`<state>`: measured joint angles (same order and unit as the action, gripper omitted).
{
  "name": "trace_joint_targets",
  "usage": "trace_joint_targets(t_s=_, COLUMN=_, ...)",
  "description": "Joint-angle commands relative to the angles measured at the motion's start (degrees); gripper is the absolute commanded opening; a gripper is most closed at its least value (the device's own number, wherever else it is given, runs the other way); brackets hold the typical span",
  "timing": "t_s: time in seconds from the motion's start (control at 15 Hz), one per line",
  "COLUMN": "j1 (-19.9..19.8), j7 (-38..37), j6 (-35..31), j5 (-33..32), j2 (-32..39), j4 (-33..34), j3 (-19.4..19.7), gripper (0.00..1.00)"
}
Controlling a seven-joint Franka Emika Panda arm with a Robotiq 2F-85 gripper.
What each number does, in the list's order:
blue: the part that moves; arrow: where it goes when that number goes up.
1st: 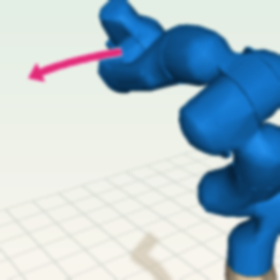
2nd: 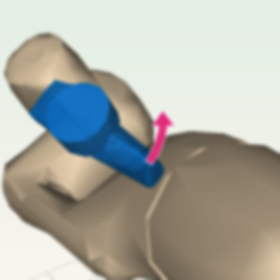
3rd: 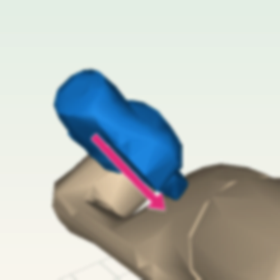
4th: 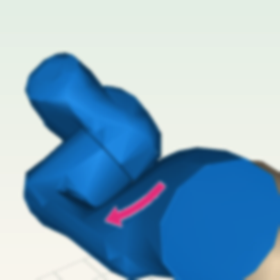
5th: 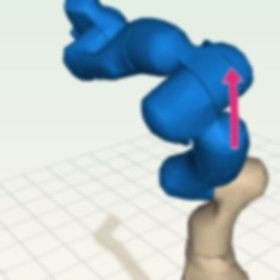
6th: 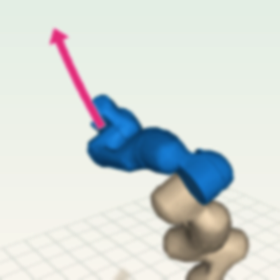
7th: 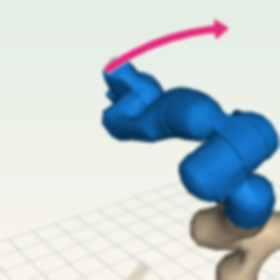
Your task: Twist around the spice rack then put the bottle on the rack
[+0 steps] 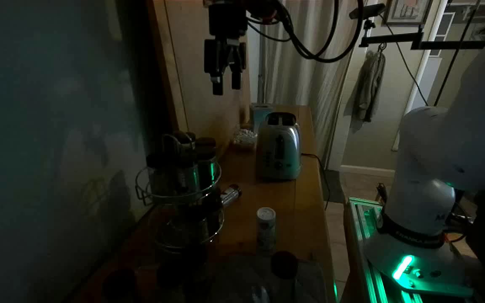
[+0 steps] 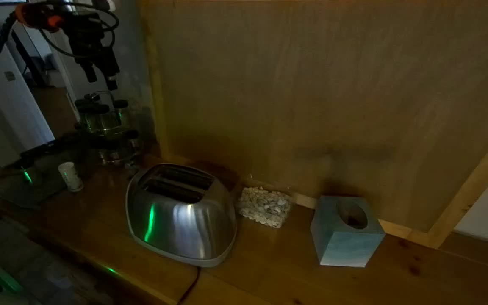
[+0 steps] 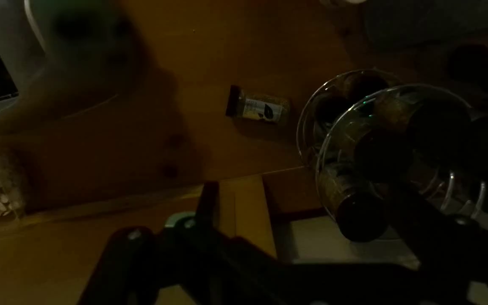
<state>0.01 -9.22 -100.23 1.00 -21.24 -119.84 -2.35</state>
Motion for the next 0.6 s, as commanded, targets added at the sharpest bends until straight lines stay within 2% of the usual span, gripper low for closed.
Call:
trace_joint_targets(t_s=0.0, j1=0.0, j7=0.0, j6=0.1, j5=0.0, j2=0.1, j4=0.1, j3=0.0, gripper=1.00)
trace_joint_targets(t_s=0.27, j1=0.4, j7=-2.2, j6=1.2, j5=0.2, j2=2.4, j4=1.8, j3=-1.3, gripper=1.00)
trace_joint_targets(t_s=0.53, j1=1.6, j7=-10.7, j6=2.6, j5=1.2, j2=6.0, j4=4.5, j3=-4.9, gripper=1.00)
